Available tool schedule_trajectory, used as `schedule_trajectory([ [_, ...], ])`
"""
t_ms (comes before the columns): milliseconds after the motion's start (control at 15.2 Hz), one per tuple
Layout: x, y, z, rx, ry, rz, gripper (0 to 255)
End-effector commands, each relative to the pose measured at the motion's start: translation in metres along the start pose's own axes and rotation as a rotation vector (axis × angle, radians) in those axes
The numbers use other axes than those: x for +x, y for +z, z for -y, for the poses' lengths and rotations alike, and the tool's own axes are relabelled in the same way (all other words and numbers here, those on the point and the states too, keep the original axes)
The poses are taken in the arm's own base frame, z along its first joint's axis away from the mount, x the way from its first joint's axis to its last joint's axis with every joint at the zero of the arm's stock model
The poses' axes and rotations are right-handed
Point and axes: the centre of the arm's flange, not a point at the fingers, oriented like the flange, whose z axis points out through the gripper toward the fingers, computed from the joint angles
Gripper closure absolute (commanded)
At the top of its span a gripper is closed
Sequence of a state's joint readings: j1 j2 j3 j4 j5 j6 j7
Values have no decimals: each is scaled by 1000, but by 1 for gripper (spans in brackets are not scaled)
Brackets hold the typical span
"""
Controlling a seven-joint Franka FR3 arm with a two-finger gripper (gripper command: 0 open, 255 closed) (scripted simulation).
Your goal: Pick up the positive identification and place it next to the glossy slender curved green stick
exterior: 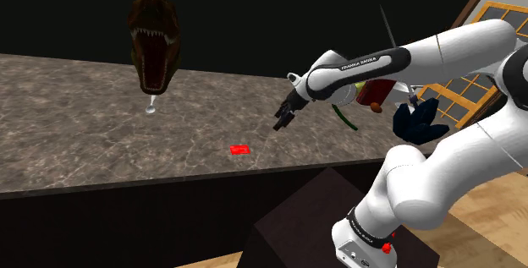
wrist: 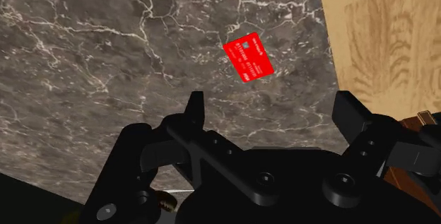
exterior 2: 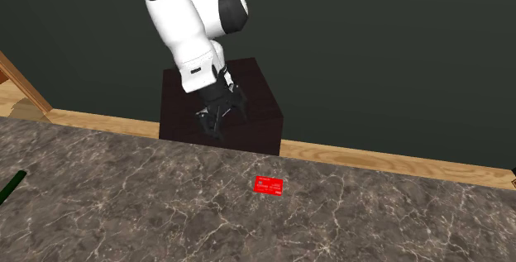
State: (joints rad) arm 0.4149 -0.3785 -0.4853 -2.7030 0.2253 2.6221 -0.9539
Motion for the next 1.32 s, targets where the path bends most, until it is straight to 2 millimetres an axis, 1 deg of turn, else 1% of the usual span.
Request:
schedule_trajectory([
  [0, 5, 26, -9, 18, -55, -25, 0],
  [462, 20, 116, -22, 104, -226, -112, 0],
  [858, 40, 191, -24, 177, -371, -185, 0],
  [1254, 45, 222, -18, 177, -371, -185, 0],
])
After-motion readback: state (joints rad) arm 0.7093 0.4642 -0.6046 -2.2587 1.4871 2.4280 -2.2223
